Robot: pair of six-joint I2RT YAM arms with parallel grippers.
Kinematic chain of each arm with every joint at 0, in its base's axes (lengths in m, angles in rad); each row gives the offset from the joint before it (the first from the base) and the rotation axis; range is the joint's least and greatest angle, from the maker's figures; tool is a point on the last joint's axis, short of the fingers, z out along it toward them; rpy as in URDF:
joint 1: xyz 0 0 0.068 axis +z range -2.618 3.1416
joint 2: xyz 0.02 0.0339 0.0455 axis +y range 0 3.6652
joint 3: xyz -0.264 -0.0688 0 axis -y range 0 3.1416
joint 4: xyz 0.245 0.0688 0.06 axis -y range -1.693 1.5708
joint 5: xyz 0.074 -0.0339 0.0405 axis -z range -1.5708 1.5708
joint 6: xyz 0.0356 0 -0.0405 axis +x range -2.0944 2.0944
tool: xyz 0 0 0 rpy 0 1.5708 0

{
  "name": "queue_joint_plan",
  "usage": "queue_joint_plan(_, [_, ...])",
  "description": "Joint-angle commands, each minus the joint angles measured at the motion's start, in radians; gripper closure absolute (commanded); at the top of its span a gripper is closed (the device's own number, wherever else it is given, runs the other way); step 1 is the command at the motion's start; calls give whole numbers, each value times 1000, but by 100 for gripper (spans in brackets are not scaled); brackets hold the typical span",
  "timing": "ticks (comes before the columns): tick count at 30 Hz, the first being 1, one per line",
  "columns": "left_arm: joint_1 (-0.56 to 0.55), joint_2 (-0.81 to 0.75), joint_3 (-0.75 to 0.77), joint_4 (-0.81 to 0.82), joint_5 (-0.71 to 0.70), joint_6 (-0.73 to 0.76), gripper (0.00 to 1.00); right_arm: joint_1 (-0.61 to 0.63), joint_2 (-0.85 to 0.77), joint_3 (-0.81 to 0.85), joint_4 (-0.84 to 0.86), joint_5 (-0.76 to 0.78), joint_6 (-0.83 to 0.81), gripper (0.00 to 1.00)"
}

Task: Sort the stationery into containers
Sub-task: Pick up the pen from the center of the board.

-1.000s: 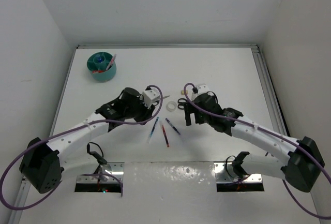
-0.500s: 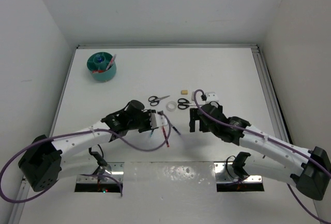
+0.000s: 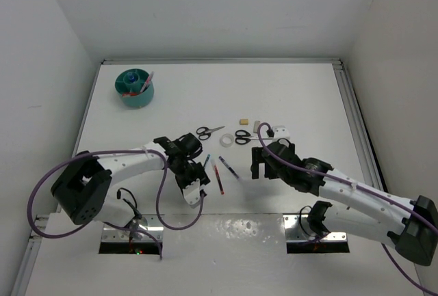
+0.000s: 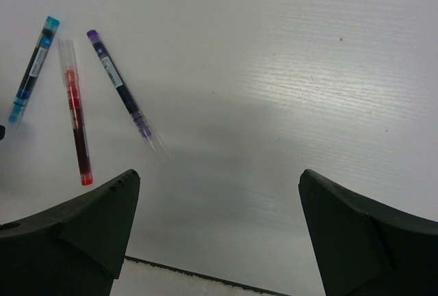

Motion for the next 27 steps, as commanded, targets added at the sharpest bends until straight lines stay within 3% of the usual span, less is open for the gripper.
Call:
queue_joint_plan(1, [-24,17,9,-72,13,375,52,8,-17,-14,21,20,12,5])
queue_joint_plan(15, [-32,181,94,8,-169,502,54,9,-57,-43,37,28,21,4])
queue_joint_plan(27, [-50,212,20,135,-208,642,82,8,-93,-60,40,52,17,4])
